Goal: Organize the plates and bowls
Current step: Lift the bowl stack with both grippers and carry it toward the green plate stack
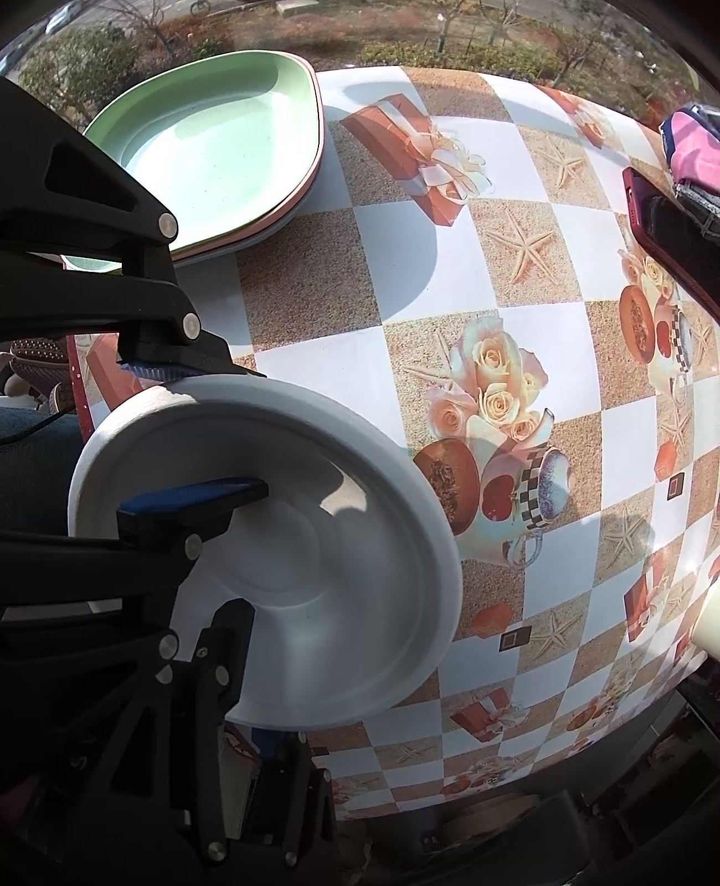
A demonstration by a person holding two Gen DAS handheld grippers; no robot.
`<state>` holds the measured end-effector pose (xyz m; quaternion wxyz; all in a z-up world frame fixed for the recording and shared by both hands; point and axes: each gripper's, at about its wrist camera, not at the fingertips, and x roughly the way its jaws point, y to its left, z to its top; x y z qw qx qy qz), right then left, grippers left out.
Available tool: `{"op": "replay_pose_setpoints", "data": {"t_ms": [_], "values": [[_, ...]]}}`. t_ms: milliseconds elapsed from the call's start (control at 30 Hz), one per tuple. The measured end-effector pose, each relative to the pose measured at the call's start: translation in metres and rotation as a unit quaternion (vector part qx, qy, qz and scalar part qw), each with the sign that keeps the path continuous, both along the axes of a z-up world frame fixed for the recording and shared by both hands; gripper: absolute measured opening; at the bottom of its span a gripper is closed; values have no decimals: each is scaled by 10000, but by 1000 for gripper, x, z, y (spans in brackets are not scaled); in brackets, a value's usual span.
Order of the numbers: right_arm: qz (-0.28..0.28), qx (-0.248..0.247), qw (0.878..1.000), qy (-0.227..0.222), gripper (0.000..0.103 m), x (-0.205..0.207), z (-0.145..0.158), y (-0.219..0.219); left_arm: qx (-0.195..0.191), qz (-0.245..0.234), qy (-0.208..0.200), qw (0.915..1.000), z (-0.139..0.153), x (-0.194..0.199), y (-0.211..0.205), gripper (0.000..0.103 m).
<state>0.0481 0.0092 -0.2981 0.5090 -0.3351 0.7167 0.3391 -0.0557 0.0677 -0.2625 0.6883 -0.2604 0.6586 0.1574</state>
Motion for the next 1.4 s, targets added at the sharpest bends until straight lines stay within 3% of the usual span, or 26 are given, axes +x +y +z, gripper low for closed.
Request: {"op": "replay_pose_setpoints", "data": {"t_ms": [67, 133, 400, 800, 1133, 1400], "values": [[26, 5, 10000, -30, 35, -1, 8, 14, 5, 17, -8, 10000, 3, -5, 3, 34], [47, 20, 10000, -44, 35, 1, 10, 17, 46, 33, -26, 10000, 25, -11, -23, 34], [211, 161, 9995, -193, 35, -5, 32, 32, 197, 181, -161, 9995, 51, -37, -15, 34], [586, 322, 9969, -415, 35, -19, 40, 64, 358, 521, -299, 9976, 36, -14, -27, 34], [854, 415, 9941, -516, 35, -35, 61, 68, 481, 781, -386, 9950, 42, -21, -25, 34], [1052, 445, 9921, -523, 35, -47, 57, 68, 566, 922, -391, 9934, 44, -28, -25, 34]]}}
